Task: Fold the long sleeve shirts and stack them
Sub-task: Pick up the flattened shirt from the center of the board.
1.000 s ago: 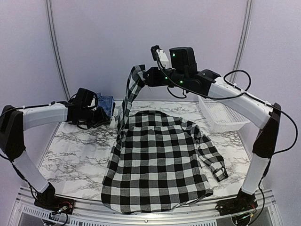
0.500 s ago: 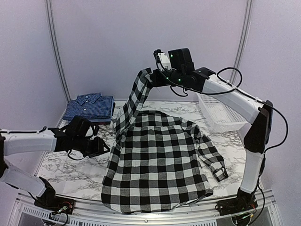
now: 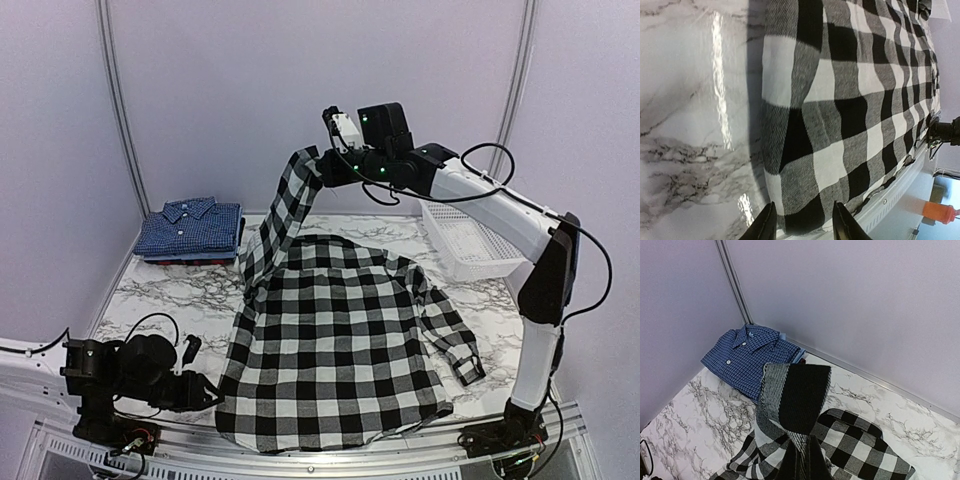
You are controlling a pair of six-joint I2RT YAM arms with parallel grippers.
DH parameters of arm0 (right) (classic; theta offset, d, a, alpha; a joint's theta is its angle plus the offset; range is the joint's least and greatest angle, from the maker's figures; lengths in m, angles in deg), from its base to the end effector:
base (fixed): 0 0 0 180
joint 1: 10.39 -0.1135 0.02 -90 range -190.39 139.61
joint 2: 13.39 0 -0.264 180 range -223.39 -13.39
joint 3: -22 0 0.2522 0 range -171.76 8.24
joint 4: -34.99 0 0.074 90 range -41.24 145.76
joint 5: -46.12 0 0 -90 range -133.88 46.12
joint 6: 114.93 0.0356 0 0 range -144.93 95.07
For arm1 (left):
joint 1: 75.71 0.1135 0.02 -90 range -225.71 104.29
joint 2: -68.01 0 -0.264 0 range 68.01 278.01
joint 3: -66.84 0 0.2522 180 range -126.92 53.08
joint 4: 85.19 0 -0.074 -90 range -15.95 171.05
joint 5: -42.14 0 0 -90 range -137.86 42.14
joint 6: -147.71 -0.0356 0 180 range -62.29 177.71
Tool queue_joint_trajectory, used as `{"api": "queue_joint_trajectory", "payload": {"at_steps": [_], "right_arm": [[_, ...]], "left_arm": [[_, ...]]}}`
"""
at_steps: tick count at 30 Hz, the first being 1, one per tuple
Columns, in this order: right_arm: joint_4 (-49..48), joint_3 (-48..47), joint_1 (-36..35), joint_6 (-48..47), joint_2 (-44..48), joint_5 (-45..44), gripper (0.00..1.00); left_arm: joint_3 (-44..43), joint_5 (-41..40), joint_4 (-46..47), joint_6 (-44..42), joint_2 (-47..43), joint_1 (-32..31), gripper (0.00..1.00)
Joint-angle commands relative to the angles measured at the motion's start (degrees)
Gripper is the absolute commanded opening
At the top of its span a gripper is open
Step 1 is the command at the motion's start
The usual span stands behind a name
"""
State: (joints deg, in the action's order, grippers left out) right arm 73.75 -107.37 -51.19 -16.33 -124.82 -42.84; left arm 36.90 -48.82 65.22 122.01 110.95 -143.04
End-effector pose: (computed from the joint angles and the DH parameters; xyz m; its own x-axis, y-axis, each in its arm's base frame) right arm 0.3469 0.3003 0.3980 -0.3656 -0.1181 -0.9232 -0.6184 0.7721 0.1461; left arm 0.0596 -0.1411 0.1624 -0.9402 -0.0867 -0.3295 0.1630 0.7347 -0.6585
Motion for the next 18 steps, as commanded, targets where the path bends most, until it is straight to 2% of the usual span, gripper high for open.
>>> {"api": "queue_joint_trajectory", "payload": {"at_steps": [1,6,18], "right_arm": [[-0.2,-1.2,0.5,-0.9,0.8,0.7,0.00],[-0.1,-1.5,0.6,-1.2,1.2,0.4,0.00],[0.1,-3.5,1.0,-2.0,1.3,0.5,0.00]], "left_arm": [[0.4,-6.7,-5.1,9.6,1.4,-8.0,0.37],[-0.3,-8.7,-5.0,13.0,6.1,-13.5,0.37],[-1.9,-8.3,-1.1,13.2,12.6,-15.3,0.30]]}}
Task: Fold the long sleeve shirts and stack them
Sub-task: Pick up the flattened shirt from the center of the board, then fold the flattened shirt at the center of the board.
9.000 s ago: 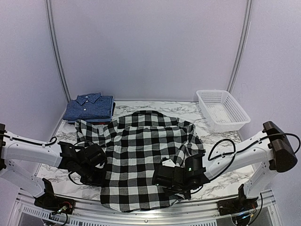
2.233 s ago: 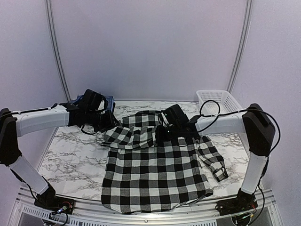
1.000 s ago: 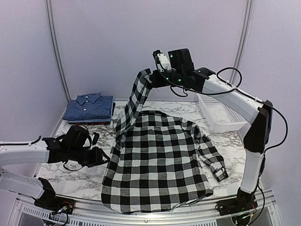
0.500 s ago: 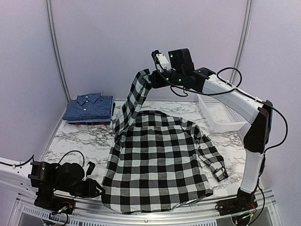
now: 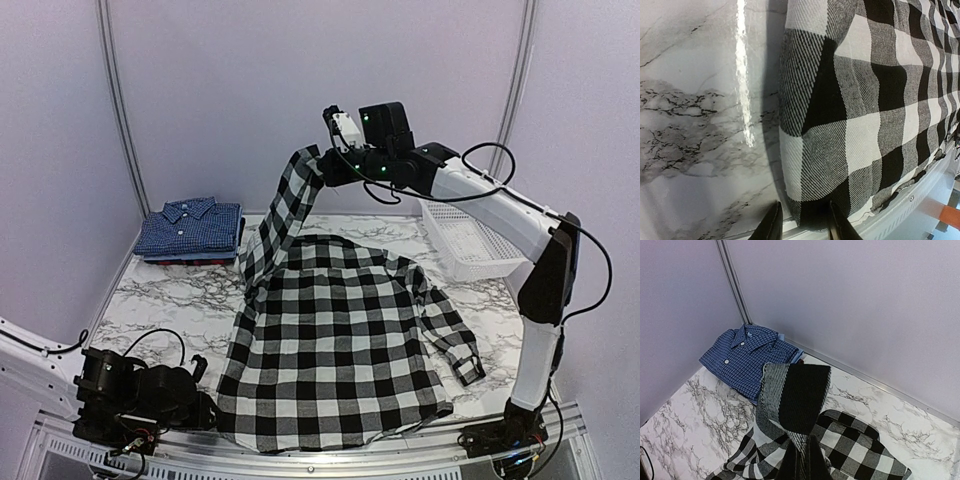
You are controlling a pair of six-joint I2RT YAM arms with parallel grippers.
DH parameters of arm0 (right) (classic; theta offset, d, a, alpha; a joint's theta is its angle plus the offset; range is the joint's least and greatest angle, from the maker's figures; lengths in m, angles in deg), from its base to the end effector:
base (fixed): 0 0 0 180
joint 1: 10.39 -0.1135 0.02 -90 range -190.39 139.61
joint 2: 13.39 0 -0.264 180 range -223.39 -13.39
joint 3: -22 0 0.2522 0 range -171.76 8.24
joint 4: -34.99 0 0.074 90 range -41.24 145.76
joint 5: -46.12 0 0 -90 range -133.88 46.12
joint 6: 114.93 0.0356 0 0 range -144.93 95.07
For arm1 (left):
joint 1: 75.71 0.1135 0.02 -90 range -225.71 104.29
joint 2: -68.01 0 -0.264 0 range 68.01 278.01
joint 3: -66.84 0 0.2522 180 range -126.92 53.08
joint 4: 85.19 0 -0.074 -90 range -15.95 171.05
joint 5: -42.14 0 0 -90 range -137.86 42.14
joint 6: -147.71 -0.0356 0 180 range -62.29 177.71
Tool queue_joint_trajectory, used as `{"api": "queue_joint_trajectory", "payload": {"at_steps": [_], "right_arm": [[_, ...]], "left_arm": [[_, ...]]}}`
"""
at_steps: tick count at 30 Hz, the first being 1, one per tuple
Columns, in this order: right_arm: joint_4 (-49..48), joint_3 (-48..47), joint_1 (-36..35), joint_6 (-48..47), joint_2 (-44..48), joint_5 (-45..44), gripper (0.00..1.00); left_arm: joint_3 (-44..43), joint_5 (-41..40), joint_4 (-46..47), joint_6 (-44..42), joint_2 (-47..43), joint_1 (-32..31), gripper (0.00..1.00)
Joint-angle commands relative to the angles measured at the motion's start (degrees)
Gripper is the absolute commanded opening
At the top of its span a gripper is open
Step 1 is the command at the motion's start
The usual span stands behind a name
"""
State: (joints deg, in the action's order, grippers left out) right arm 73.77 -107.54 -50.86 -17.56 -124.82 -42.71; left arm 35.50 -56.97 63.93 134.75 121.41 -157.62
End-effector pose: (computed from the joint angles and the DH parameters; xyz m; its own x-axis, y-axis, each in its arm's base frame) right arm 0.3485 0.2983 0.3990 -0.3514 -0.1312 -0.9270 -0.6235 0.7714 0.1272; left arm 0.0284 -0.1597 0.1436 -0.9648 -0.0503 -0.2583 0.1068 0.8223 -0.5590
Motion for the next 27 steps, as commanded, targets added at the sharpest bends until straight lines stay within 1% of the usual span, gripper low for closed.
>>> {"api": "queue_joint_trajectory", "payload": {"at_steps": [1,3,4,6,8,9,12,13,17,20,23,27], "right_arm": [[0.0,-3.4,0.7,-0.9,1.2,0.4,0.00],[0.0,-3.5,0.8,-1.0,1.3,0.4,0.00],[0.0,-3.5,0.9,-1.1,1.3,0.3,0.00],[0.0,-3.6,1.0,-1.3,1.3,0.3,0.00],[0.2,-4.0,1.1,-1.6,1.3,0.1,0.00],[0.4,-4.3,1.2,-1.7,1.3,0.0,0.00],[0.9,-5.3,1.3,-2.4,1.3,-0.9,0.00],[1.0,-5.6,1.4,-2.6,1.4,-2.4,0.00],[1.1,-6.7,1.7,-3.5,2.0,-5.0,0.00],[1.2,-7.0,1.9,-4.3,2.4,-7.8,0.00],[2.3,-6.9,2.4,-5.1,2.9,-10.7,0.00],[3.3,-5.0,3.0,-6.9,4.6,-15.0,0.00]], "left_arm": [[-0.6,0.0,0.4,0.5,3.0,-0.9,0.28],[-1.1,0.1,0.7,0.3,4.3,-1.0,0.24],[-1.5,0.2,0.8,0.2,4.8,-1.1,0.20],[-2.3,0.2,0.7,0.1,5.3,-1.4,0.09],[-3.0,0.4,0.3,0.0,4.8,-1.8,0.02],[-3.4,0.5,-0.3,0.1,4.3,-1.9,0.00],[-5.6,0.2,-3.7,-0.5,2.1,-2.1,0.00],[-6.6,-0.2,-5.0,-1.0,1.5,-2.1,0.00],[-12.5,-0.1,-8.4,-6.1,2.4,-2.1,0.00],[-18.2,1.2,-8.8,-11.3,6.9,-2.0,0.00],[-24.4,2.6,-8.8,-15.9,13.6,-2.0,0.00],[-31.8,5.0,-8.9,-21.7,21.4,-1.6,0.00]]}}
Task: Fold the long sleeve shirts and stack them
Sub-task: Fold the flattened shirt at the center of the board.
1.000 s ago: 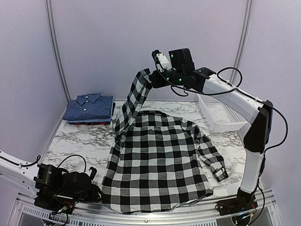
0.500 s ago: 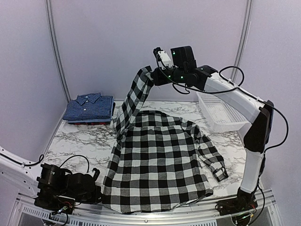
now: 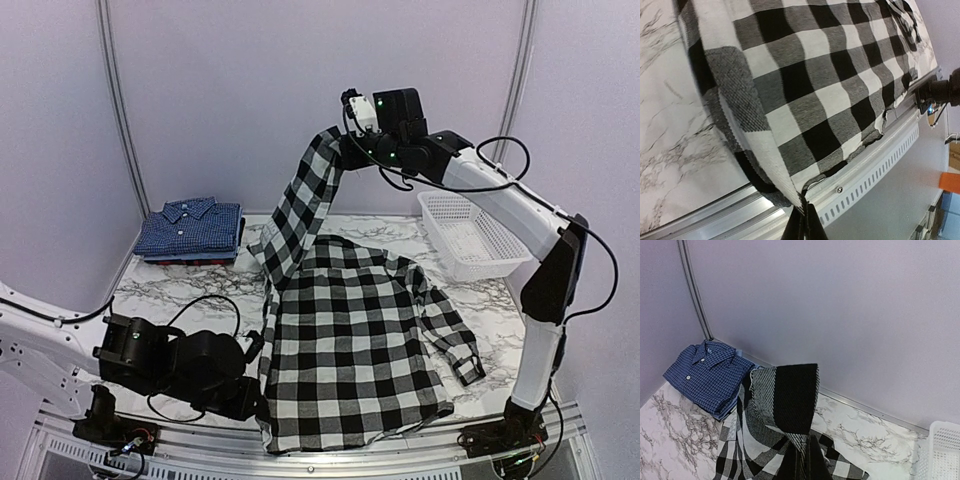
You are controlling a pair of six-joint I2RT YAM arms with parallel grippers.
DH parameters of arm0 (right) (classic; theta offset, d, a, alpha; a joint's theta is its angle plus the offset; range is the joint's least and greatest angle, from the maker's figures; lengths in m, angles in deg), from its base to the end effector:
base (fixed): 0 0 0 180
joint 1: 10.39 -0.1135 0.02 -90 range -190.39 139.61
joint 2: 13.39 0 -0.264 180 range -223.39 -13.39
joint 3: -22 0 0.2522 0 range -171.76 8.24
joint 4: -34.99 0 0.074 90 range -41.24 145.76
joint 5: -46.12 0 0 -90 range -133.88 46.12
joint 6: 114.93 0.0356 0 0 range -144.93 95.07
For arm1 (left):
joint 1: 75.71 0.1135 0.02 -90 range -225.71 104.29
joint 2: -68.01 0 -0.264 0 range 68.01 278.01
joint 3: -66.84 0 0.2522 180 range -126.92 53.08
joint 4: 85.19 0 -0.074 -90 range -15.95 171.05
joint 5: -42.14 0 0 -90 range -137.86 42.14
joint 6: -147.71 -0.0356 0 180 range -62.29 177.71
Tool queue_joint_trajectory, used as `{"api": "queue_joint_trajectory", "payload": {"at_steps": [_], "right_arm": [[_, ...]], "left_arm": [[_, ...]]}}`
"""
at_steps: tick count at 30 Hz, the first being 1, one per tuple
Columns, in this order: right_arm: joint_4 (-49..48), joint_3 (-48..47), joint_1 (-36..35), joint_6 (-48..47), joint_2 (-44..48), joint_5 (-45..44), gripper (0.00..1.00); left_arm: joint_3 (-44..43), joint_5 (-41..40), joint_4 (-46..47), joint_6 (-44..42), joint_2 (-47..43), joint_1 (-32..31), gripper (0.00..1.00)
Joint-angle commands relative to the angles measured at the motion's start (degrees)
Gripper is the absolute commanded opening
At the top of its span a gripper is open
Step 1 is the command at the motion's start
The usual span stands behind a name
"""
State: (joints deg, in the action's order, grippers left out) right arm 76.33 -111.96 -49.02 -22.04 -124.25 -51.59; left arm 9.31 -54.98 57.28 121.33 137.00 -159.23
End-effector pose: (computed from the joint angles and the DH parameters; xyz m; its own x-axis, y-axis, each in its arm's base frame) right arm 0.3543 0.2771 0.4249 -0.2704 -0.1521 -0.9507 -0.5061 0.8624 0.0059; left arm 0.0320 -0.2422 0.2273 -0.9129 0.1604 -0.3754 0.3577 0.7574 -0.5463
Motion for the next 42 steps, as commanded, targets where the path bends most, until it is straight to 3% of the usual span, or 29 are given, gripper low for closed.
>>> {"api": "queue_joint_trajectory", "payload": {"at_steps": [1,17,25,38,40,42], "right_arm": [[0.9,0.2,1.3,-2.8,4.4,-7.4,0.00],[0.4,19.3,7.0,-3.4,15.9,-14.9,0.00],[-1.3,27.2,7.6,-1.8,20.1,-16.3,0.00],[-1.1,26.8,7.7,-1.0,18.8,-13.1,0.00],[-0.7,27.1,7.6,-0.7,19.1,-13.1,0.00],[0.1,27.3,7.6,-0.1,19.4,-14.1,0.00]], "left_arm": [[-7.4,4.0,-2.3,-9.7,7.7,0.3,0.00],[-29.5,20.9,-2.3,-23.2,33.5,3.4,0.00],[-33.4,24.5,-2.2,-24.6,38.3,4.0,0.00],[-39.9,27.1,-2.2,-25.5,45.0,4.7,0.00],[-40.0,27.4,-2.2,-25.7,45.5,4.7,0.05],[-40.4,27.1,-2.2,-25.9,45.6,4.7,0.19]]}}
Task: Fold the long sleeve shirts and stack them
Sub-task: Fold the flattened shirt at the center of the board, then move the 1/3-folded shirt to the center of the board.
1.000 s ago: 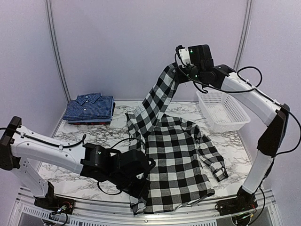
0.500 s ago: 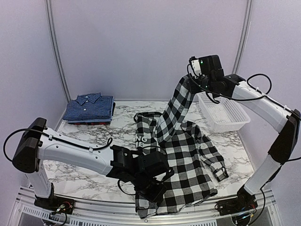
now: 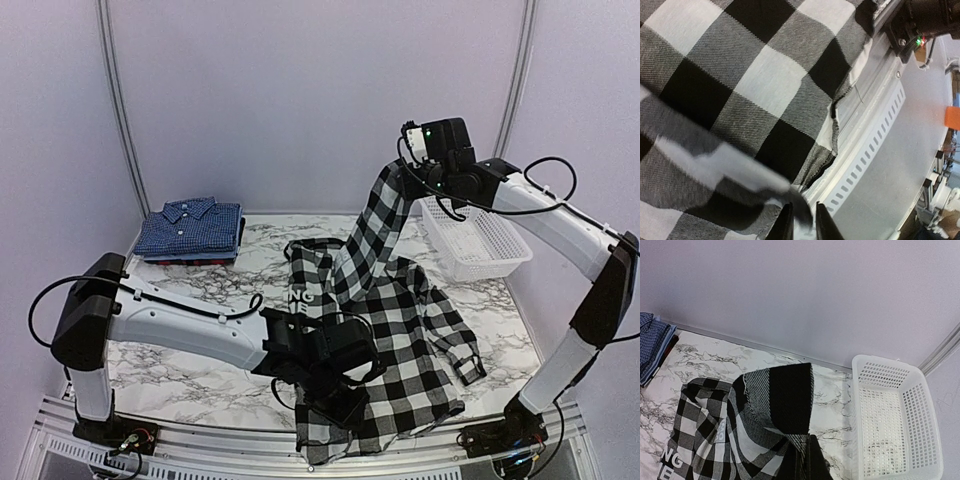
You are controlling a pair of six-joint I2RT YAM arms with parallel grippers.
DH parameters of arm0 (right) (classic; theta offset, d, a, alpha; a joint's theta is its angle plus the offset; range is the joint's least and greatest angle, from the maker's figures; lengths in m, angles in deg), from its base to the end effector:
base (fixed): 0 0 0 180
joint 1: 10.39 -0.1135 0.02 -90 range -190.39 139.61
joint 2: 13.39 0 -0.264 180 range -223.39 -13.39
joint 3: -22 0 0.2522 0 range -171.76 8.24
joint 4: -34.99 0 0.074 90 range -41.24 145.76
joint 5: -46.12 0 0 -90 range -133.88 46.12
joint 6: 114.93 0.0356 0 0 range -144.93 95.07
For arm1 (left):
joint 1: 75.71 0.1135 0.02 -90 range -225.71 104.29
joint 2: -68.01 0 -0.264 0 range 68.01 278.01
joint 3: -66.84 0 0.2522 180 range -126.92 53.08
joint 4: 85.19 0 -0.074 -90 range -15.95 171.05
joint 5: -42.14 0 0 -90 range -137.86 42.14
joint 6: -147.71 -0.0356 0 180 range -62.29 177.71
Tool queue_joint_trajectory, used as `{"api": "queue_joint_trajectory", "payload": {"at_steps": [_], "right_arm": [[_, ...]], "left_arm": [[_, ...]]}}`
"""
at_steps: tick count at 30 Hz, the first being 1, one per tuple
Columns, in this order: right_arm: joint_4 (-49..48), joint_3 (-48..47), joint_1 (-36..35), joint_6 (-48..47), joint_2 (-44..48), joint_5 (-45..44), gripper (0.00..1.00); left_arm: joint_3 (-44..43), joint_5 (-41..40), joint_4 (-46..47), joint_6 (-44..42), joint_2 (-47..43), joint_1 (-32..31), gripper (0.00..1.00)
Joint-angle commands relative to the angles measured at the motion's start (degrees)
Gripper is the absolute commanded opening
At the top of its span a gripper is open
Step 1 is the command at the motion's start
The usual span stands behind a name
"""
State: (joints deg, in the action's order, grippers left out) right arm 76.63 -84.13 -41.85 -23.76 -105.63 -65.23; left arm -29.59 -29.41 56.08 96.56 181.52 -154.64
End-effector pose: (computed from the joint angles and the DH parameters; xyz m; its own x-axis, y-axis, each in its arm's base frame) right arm 0.3224 0.1820 0.3879 -0.4014 -0.2233 -0.8883 -0.2031 0.9674 -0.1514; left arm 0.0709 -0.4212 0.1924 -0.7291 0.6274 -0.2734 0.6520 0.5151 -0.5564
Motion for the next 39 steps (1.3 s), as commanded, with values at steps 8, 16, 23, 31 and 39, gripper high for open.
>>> {"api": "queue_joint_trajectory", "payload": {"at_steps": [8,16,23,31,39], "right_arm": [[-0.7,2.3,0.5,3.0,5.0,-1.1,0.00],[-2.5,4.2,0.5,4.5,6.0,0.0,0.00],[-2.7,5.3,0.4,6.3,8.4,2.4,0.00],[-3.2,8.8,0.4,8.8,12.1,6.1,0.00],[-4.9,11.2,0.4,7.6,12.4,2.2,0.00]], "left_arm": [[-1.8,-5.2,-1.0,-1.8,-6.6,5.2,0.45],[-0.8,-12.7,-0.5,-4.1,-13.3,20.4,0.34],[-8.2,-13.0,1.3,-7.6,-4.6,31.5,0.22],[-24.6,-11.7,2.5,-7.0,13.5,40.0,0.13],[-35.5,-5.1,2.6,-5.4,29.1,46.0,0.00]]}}
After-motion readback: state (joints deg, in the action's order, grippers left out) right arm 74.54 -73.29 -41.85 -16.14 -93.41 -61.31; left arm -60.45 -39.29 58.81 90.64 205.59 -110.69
